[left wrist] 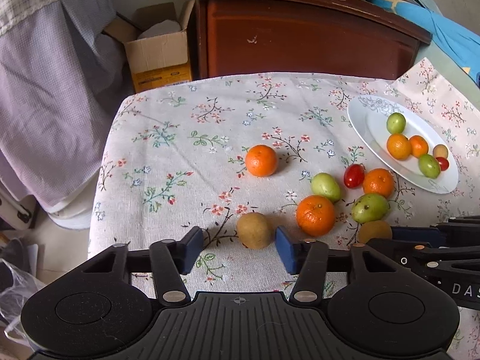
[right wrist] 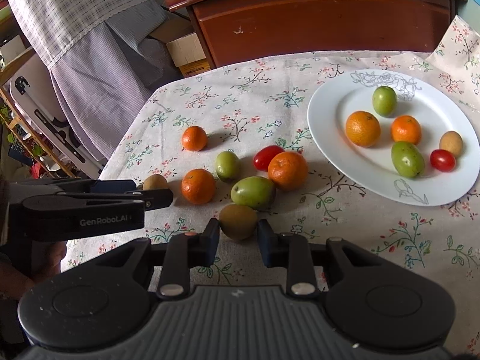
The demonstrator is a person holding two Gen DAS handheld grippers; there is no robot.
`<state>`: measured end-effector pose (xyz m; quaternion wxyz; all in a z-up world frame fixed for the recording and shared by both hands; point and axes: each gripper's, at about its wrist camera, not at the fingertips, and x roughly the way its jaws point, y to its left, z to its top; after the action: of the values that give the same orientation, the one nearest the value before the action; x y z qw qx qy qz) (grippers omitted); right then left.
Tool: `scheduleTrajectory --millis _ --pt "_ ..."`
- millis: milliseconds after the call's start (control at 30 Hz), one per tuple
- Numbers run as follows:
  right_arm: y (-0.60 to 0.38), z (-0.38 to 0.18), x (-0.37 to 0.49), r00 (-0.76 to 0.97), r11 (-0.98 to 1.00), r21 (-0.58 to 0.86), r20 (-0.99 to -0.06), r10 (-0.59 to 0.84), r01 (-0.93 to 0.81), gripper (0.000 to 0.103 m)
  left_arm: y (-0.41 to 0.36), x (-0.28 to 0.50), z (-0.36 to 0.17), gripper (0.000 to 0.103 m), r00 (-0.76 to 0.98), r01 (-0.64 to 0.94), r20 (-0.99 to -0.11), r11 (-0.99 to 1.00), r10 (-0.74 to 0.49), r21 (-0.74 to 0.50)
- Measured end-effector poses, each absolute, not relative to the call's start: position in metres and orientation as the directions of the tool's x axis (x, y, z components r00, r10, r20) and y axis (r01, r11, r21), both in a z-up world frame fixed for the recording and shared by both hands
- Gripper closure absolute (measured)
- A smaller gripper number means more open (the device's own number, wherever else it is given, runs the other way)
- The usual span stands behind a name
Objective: Organize fruits
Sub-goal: 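Close left tool on the kiwi while right tool grasps the other kiwi, then lower both kiwis onto the white plate and open both tools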
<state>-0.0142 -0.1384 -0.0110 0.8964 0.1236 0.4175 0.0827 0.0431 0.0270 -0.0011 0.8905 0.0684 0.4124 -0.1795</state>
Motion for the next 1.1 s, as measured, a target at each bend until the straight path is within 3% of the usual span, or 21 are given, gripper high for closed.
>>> scheduleTrajectory --millis 133,167,467,1100 --pt "-0.139 -0.011 -0.015 0.638 0.956 0.289 -0.728 0.251 -0.045 0.076 0.025 0.042 0.0 0.078 0.593 0.4 -0.752 0.916 -0.29 -0.038" --pt "-0.139 -0.01 -0.015 0.637 0.956 0.291 -0.728 0.251 -0.045 0.077 0.024 0.042 0.001 0.079 0.587 0.405 -0.752 0.913 -0.298 -0.046" --pt "-0.145 -0.004 -0.015 0.647 0.951 0.309 -0.721 0.249 -0.021 0.077 0.028 0.043 0.008 0.079 0.602 0.364 -0.746 0.929 -0.284 -0.06" --pt "-0.197 0.049 -0.019 0.769 0.942 0.328 -0.619 0.162 0.066 0.077 -0.016 0.033 0.06 0.079 0.63 0.48 -0.64 0.869 -0.439 -0.123"
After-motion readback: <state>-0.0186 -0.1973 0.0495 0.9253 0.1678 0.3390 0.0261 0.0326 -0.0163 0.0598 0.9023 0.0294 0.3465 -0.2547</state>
